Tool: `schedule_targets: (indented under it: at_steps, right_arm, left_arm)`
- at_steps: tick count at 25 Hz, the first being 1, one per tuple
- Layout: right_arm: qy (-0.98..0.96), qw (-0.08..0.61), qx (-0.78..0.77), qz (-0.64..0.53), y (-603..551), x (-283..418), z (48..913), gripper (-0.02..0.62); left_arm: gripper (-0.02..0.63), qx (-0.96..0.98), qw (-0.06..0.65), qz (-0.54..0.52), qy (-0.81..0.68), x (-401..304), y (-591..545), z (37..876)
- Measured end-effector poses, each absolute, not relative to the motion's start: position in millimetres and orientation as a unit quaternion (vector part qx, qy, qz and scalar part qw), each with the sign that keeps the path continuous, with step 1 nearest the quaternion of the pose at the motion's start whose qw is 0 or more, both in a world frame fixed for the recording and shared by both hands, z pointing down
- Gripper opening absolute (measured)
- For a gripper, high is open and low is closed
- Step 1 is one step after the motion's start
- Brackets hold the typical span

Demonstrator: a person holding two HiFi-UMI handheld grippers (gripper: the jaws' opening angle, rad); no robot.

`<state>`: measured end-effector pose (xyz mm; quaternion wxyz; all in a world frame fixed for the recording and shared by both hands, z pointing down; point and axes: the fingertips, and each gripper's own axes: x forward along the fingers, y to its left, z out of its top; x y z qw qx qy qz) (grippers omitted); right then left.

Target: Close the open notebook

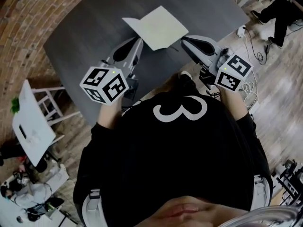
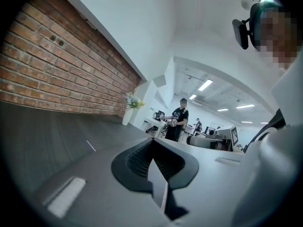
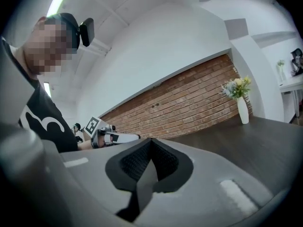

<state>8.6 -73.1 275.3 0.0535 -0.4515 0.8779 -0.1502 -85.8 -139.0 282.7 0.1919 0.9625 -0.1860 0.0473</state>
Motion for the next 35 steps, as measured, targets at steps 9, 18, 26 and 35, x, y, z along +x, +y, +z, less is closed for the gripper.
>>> schedule_targets:
  at_steps: [9,18,26,35]
  right_arm:
    - [0.902,0.048,-0.394,-0.171,-129,52,291,0.002]
    - [0.914,0.028,-0.340,-0.220,-175,92,319,0.002]
    - [0.920,-0.002,-0.296,-0.256,-190,108,344,0.002]
    - [0.921,-0.008,-0.274,-0.278,-197,118,367,0.002]
  left_arm:
    - [0.011,0.928,0.210,0.038,-0.304,-90,-189,298]
    - [0.011,0.880,0.213,0.065,-0.419,-91,-219,338]
    - [0.012,0.834,0.280,0.064,-0.470,-104,-225,393]
    - [0.012,0.823,0.297,0.072,-0.479,-102,-216,435]
